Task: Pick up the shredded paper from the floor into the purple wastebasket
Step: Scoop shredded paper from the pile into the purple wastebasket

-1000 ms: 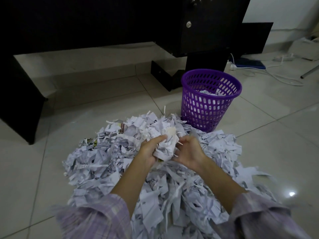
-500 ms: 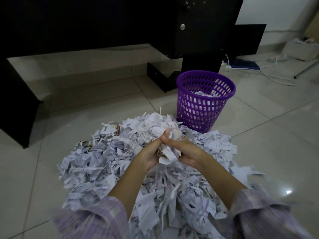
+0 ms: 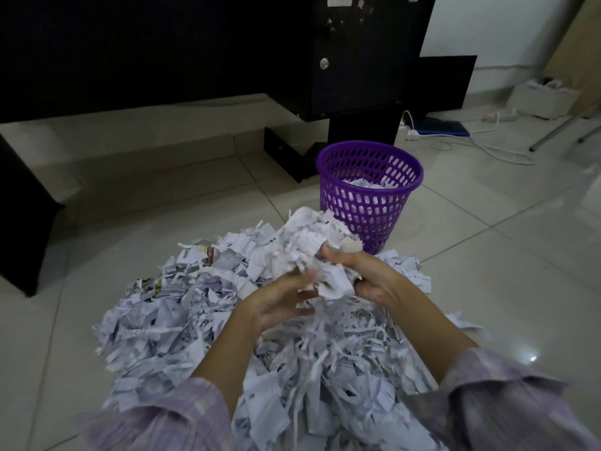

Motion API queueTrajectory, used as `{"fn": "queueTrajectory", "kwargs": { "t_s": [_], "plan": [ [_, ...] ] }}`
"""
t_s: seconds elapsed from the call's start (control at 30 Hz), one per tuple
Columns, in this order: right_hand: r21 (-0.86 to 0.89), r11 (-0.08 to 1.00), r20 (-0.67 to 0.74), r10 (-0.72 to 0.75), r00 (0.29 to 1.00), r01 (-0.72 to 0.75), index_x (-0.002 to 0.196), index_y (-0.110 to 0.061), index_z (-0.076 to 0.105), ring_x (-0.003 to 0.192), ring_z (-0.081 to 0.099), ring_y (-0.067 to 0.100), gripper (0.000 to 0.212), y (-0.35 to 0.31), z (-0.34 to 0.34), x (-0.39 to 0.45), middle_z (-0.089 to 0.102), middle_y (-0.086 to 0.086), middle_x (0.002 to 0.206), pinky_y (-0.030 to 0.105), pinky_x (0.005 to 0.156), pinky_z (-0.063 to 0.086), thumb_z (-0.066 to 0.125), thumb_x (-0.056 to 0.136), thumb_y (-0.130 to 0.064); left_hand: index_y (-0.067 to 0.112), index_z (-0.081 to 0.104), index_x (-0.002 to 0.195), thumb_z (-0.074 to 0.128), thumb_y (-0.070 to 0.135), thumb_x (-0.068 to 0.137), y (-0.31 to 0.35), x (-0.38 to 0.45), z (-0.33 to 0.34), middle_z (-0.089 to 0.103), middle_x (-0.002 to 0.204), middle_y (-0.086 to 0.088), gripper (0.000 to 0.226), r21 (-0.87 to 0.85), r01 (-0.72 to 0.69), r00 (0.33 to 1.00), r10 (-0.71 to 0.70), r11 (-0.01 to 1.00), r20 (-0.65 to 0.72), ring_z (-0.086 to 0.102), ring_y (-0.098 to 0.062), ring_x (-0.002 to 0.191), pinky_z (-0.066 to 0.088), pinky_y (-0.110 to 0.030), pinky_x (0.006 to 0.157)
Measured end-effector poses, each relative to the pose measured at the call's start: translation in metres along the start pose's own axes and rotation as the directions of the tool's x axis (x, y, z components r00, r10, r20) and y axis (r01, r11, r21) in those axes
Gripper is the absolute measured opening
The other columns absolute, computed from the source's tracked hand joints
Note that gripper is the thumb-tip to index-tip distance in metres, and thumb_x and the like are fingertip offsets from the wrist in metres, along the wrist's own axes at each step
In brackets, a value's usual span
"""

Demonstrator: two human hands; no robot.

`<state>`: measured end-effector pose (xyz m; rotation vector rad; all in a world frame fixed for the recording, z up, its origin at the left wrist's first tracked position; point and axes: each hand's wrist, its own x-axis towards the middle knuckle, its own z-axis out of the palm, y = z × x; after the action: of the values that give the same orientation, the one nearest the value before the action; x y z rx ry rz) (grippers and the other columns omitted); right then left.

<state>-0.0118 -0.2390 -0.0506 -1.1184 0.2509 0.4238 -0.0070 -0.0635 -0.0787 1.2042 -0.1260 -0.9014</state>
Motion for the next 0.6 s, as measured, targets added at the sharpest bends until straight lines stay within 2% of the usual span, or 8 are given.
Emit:
{"fn": "queueTrajectory", "kwargs": {
  "t_s": [0.07,0.13,0.2,0.27,0.37,0.43,0.5,0.6],
  "plan": [
    [0.017,0.999,-0.036,-0.032,0.999,0.033,0.1,-0.005,0.071,0.096,0.067,0.023,0.026,-0.01,-0.005,-0.004,0.071,0.01,0.105,0.04,0.093,0.053,0.07,0.076,-0.016,0.022,0.05,0.127,0.088,0.043,0.053,-0.005,0.003,0.001,0.063,0.122,0.002,0.086,0.132,0.065,0.998,-0.065,0.989,0.001,0.057,-0.015,0.115,0.038,-0.041,0.102],
    [0.035,0.996,-0.076,-0.078,0.994,0.081,0.095,-0.009,0.072,0.097,0.066,0.021,0.016,-0.019,-0.009,-0.009,0.072,0.007,0.101,0.04,0.097,0.05,0.068,0.08,-0.015,0.025,0.05,0.127,0.075,0.028,0.077,-0.01,0.006,0.004,0.064,0.124,0.002,0.056,0.225,0.111,0.99,-0.127,0.968,0.056,0.059,-0.015,0.117,0.037,-0.042,0.107],
    [0.057,0.992,-0.129,-0.105,0.986,0.113,0.094,-0.011,0.071,0.09,0.068,0.018,0.01,-0.027,-0.012,-0.013,0.072,0.003,0.096,0.036,0.088,0.055,0.066,0.086,-0.014,0.021,0.057,0.121,0.063,0.019,0.09,-0.015,0.007,0.009,0.068,0.114,0.0,0.032,0.343,0.144,0.981,-0.18,0.928,0.075,0.063,-0.013,0.104,0.043,-0.035,0.102],
    [0.077,0.988,-0.154,-0.117,0.981,0.13,0.091,-0.012,0.071,0.077,0.071,0.014,0.008,-0.034,-0.016,-0.016,0.074,0.001,0.086,0.031,0.07,0.06,0.065,0.087,-0.017,0.017,0.066,0.108,0.055,0.021,0.095,-0.021,0.01,0.009,0.07,0.094,0.003,0.018,0.432,0.155,0.982,-0.185,0.888,0.028,0.063,-0.01,0.084,0.049,-0.025,0.085],
    [0.096,0.981,-0.163,-0.15,0.975,0.167,0.092,-0.012,0.07,0.073,0.071,0.012,0.012,-0.043,-0.022,-0.021,0.073,0.0,0.087,0.028,0.062,0.059,0.068,0.082,-0.019,0.012,0.066,0.087,0.047,0.018,0.099,-0.027,0.01,0.006,0.068,0.067,0.008,0.023,0.42,0.183,0.983,-0.175,0.889,-0.057,0.057,-0.003,0.054,0.044,-0.016,0.052],
    [0.097,0.975,-0.165,-0.181,0.97,0.198,0.091,-0.013,0.07,0.072,0.071,0.011,0.014,-0.049,-0.024,-0.025,0.074,-0.001,0.085,0.028,0.061,0.059,0.068,0.078,-0.02,0.01,0.061,0.078,0.046,0.018,0.1,-0.03,0.011,0.001,0.067,0.071,0.003,0.028,0.41,0.197,0.979,-0.161,0.891,-0.122,0.056,-0.004,0.054,0.043,-0.016,0.048],
    [0.128,0.963,-0.139,-0.218,0.966,0.236,0.094,-0.012,0.07,0.073,0.072,0.011,0.02,-0.054,-0.027,-0.027,0.075,-0.001,0.086,0.027,0.061,0.059,0.068,0.075,-0.02,0.006,0.06,0.081,0.046,0.014,0.1,-0.029,0.01,-0.004,0.071,0.071,0.006,0.025,0.414,0.194,0.972,-0.117,0.889,-0.203,0.058,-0.002,0.055,0.042,-0.013,0.045],
    [0.149,0.957,-0.117,-0.231,0.966,0.247,0.106,-0.013,0.067,0.082,0.071,0.012,0.036,-0.058,-0.031,-0.027,0.072,0.0,0.097,0.028,0.065,0.058,0.07,0.071,-0.022,0.004,0.063,0.085,0.047,0.011,0.099,-0.031,0.008,-0.014,0.068,0.079,-0.006,0.023,0.37,0.225,0.947,-0.112,0.902,-0.303,0.049,-0.001,0.033,0.036,-0.014,0.035]
  ]
}}
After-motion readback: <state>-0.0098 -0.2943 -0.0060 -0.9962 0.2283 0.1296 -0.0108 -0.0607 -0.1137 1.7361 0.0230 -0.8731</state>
